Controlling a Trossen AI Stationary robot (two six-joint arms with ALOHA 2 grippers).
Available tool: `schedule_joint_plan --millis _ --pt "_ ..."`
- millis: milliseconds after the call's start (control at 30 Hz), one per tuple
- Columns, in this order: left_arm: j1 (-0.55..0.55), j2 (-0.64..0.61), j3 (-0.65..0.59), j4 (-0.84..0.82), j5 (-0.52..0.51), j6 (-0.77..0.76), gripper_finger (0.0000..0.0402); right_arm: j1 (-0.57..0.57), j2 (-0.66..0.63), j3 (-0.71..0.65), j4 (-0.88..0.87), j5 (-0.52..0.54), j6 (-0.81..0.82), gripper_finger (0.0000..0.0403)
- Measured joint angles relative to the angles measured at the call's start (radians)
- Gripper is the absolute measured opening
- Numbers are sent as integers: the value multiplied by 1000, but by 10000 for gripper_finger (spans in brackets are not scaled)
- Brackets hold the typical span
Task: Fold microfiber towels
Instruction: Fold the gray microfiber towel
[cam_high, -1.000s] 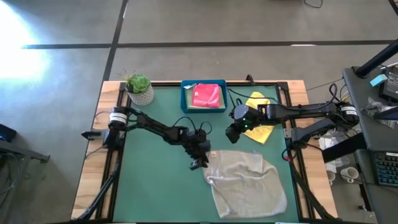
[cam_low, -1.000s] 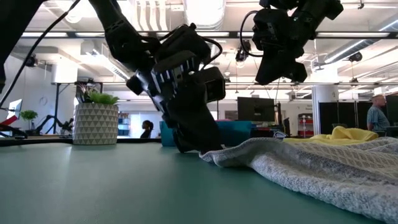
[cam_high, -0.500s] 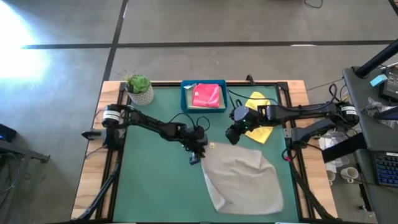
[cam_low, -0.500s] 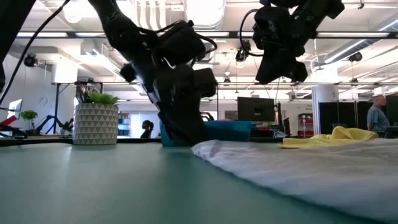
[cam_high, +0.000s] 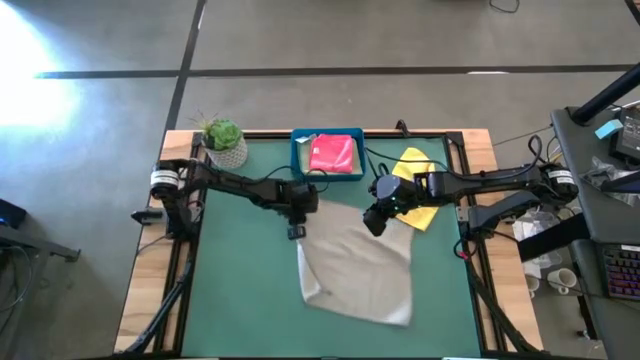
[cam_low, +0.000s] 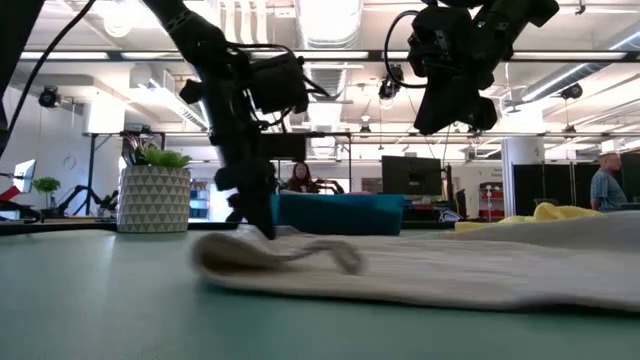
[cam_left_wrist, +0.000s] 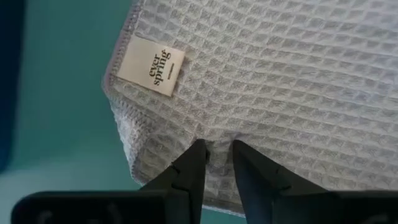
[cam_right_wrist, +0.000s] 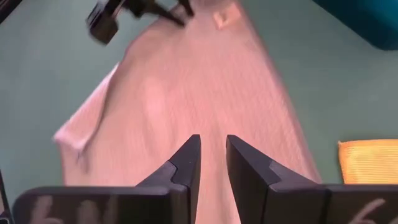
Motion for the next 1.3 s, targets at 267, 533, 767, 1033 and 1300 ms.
schedule_joint_plan --millis 267,533,767,1033,1300 --pt "77 -23 -3 -176 -31 30 61 53 0 0 -3 0 50 68" --pt "71 -67 -26 -425 -45 31 60 140 0 0 -4 0 118 68" --pt "16 -231 -45 -451 -7 29 60 244 2 0 -4 24 215 68" --pt "-50 -508 -71 -433 43 29 60 397 2 0 1 168 345 68" --pt "-90 -665 -81 -429 173 -64 96 541 2 0 9 268 469 68"
